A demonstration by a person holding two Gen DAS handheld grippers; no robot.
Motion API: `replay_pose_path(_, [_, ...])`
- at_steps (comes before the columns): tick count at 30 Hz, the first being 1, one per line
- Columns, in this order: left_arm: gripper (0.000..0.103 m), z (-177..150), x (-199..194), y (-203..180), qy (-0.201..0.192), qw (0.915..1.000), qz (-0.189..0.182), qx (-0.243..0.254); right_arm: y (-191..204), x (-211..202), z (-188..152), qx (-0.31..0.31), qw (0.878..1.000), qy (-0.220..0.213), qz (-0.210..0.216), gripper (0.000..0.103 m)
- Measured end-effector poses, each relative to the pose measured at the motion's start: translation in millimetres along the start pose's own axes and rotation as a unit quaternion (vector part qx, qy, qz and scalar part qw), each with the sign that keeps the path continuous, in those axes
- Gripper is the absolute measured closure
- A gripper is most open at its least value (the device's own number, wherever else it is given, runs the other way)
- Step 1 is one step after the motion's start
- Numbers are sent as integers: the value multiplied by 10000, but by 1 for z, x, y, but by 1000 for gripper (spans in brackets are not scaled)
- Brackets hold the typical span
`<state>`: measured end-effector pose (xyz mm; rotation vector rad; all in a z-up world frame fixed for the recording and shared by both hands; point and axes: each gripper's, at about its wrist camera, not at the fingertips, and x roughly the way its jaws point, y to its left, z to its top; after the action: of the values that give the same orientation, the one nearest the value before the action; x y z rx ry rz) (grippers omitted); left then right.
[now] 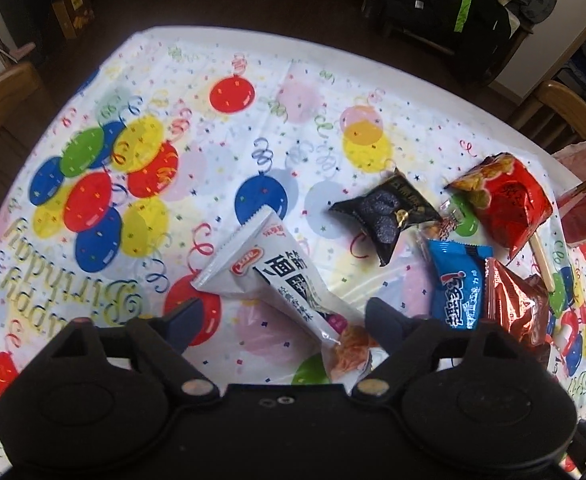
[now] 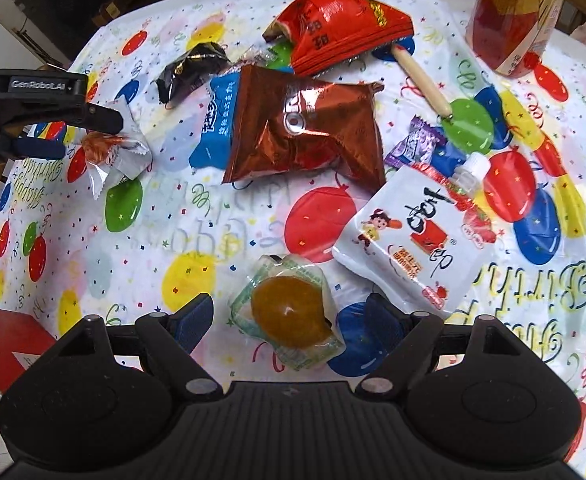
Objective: Organize snacks
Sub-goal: 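Grasp the white noodle-snack packet with left tool while right tool grasps the jelly cup, then carry the noodle packet and jelly cup over the white box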
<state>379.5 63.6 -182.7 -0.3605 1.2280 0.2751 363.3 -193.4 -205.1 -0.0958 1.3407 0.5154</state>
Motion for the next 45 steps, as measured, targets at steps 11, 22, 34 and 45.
replay_pose_path(11, [55,2,12,-4,192,9996,-180,102,12,3,-5,-384,9991,-5,-152,45])
replay_pose_path(22, [83,-6,3,-2,147,9994,-174,266,7,-8,-11,-166,9995,-182,-197,56])
replay_pose_path(34, [83,-21,-39,9,-41,9987,-232,443,9,-42,-28,44,9991,-384,-157,58])
replay_pose_path(45, [83,-48,-99,7,-271,9945,-631,792,23,-103,-50,126,9966,-801,-122,58])
